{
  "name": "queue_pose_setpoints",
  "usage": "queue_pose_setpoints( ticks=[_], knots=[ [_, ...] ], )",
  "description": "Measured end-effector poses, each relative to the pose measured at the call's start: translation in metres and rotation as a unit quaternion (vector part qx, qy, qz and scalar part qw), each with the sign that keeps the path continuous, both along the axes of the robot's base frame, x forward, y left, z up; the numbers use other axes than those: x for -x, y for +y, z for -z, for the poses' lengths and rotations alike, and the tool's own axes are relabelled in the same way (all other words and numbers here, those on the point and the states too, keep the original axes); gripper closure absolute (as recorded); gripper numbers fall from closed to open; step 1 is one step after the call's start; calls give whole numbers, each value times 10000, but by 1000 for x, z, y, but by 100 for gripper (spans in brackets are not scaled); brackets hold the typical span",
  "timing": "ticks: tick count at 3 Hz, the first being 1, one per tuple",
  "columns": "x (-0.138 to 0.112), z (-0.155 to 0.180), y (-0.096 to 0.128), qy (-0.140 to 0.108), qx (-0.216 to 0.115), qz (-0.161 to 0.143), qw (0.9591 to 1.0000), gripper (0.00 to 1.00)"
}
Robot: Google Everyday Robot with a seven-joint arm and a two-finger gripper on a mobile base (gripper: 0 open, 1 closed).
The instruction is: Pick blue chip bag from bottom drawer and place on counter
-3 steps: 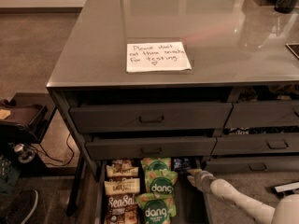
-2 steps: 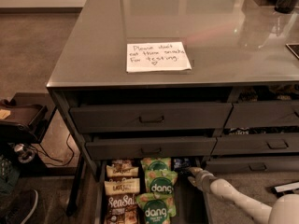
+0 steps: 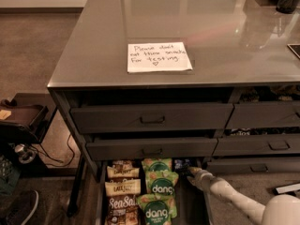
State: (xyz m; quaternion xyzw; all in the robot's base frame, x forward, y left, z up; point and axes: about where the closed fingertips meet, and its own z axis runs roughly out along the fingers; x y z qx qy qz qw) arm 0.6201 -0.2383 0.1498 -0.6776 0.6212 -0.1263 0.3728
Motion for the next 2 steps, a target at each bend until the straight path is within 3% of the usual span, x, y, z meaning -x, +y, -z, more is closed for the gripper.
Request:
queue_pose_setpoints(
  ticks=[2],
  knots=[
    [-10,9,9,28,-29,-61,10000,45]
  ],
)
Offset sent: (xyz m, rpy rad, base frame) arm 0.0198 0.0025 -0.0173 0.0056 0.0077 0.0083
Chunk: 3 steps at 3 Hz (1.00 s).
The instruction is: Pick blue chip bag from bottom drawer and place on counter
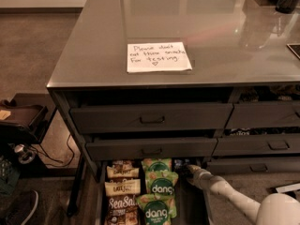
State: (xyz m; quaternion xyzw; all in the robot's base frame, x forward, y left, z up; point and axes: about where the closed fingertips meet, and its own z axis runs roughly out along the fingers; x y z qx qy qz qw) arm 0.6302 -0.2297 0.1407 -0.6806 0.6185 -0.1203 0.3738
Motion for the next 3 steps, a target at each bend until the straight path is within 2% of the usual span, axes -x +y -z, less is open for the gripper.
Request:
queue_pose_setpoints(
  ticks=[1,3],
  knots=[
    [-3,0,2,-8,-1,-23,10000,44],
    [-12,-1,9,-41,-8,-120,9999,85]
  ],
)
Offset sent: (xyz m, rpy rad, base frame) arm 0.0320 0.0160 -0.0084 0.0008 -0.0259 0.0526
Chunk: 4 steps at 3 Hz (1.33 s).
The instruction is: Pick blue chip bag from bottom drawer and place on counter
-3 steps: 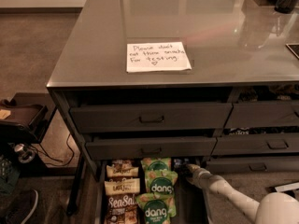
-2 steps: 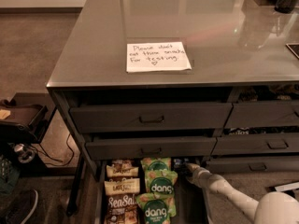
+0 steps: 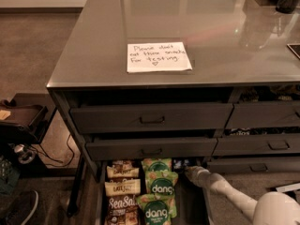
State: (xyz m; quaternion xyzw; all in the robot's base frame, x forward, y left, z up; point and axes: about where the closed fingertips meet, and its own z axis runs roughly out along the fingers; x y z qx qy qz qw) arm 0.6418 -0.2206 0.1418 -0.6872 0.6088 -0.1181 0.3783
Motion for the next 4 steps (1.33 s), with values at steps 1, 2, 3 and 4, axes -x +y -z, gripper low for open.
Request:
queue_pose_setpoints(
  ticks=[1,2,3,4],
  knots=[
    [-4,1,5,-13,-9,-63,10000,100],
    [-5,-7,13,0,-32,-176,9998,100],
    [-2,-31,15,3,-6,-209,9998,100],
    [12,-67,19,-52,74,-277,9996,100]
  ],
)
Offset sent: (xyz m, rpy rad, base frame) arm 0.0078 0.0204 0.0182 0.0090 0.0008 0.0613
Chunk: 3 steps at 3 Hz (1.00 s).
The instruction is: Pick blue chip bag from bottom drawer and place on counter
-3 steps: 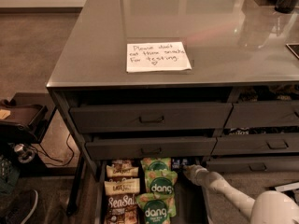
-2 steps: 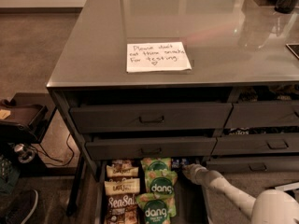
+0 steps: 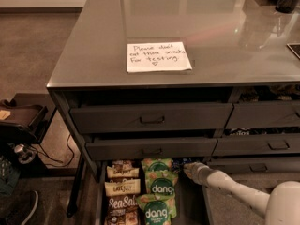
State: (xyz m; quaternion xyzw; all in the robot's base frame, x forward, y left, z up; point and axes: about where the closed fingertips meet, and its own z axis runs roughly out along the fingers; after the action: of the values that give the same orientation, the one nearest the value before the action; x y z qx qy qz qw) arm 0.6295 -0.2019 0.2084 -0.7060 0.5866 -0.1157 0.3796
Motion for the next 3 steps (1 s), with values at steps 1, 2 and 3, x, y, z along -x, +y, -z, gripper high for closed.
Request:
queue_pose_setpoints(
  ticks=[1,2,3],
  knots=[
    [22,-38,-8,-29,130,22,9999,100],
    [50,-75,-21,-3,222,78,9997,100],
    [82,-116,-47,117,253,76,9996,100]
  ],
)
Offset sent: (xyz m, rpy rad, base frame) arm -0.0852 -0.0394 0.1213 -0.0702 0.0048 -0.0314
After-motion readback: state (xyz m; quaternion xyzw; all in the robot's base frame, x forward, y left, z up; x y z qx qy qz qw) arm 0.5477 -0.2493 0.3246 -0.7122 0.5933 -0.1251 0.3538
